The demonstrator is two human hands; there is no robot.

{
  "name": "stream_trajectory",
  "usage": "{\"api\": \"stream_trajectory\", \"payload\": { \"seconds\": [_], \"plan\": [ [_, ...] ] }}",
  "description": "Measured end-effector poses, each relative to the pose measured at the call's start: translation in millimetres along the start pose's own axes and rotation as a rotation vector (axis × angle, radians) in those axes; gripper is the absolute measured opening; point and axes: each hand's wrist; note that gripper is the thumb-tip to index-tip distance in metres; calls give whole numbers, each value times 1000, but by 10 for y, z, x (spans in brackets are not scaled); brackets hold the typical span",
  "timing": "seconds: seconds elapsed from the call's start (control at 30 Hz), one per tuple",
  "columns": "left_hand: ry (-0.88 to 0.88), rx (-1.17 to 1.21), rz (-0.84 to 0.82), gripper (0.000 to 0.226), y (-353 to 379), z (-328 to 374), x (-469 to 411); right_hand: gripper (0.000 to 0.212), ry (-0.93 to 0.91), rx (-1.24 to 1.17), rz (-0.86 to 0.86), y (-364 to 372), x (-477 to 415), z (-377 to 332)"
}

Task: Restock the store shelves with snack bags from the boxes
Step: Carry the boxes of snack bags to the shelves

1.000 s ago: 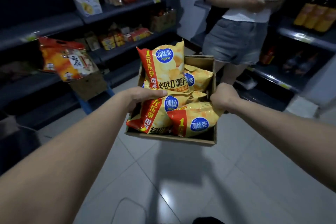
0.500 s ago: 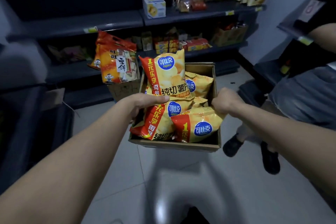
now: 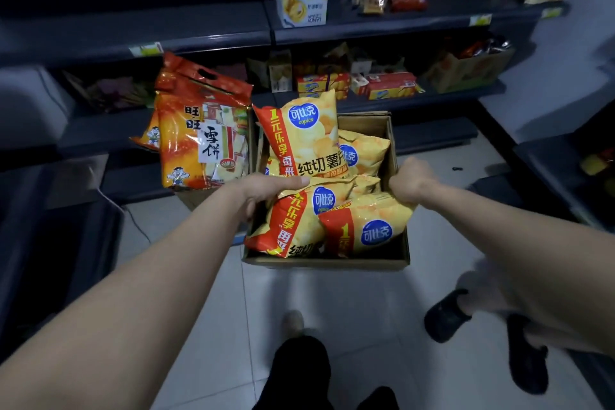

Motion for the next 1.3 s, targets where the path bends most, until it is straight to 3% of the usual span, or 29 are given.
{"api": "stream_trajectory", "payload": {
  "seconds": [0.07, 0.13, 0.23, 0.47, 0.6, 0.73, 0.8, 1.07, 1.3],
  "plan": [
    [23, 47, 18, 42, -232, 207, -330, 26, 13, -20, -25, -57, -469, -138],
    [0, 71, 19, 33, -413, 376, -653, 22, 39, -5, -53, -82, -878, -244],
    [-17, 66, 36, 57, -644, 585, -1117, 27, 42, 50, -64, -58, -1418, -317],
    [-78, 139, 7, 77, -1048, 802, -2285, 30, 63, 84, -144, -56, -2732, -359],
    [-85, 210, 37, 71, -1181, 805, -3026, 33, 42, 116, -183, 111, -3584, -285],
    [-109, 230, 60, 113, -1326, 644, -3885, 30, 50, 140, -205, 418, -4368, -96],
    [-140, 251, 81, 124, -1392, 476, -4341, 30, 59, 153, -227, 608, -4716, 18],
    [-228, 322, 105, 125, -1631, -210, -5791, 32, 49, 157, -343, 1462, -5973, 400],
    [-202, 301, 134, 116, -1780, -508, -6508, 35, 62, 142, -359, 2168, -6752, 606]
  ]
}}
Point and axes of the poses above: each hand's wrist, its own x-axis away from the middle knuckle, its own y-axis out of the palm, z = x × y, and after that the axes turned 14 degrees about -z, right-handed
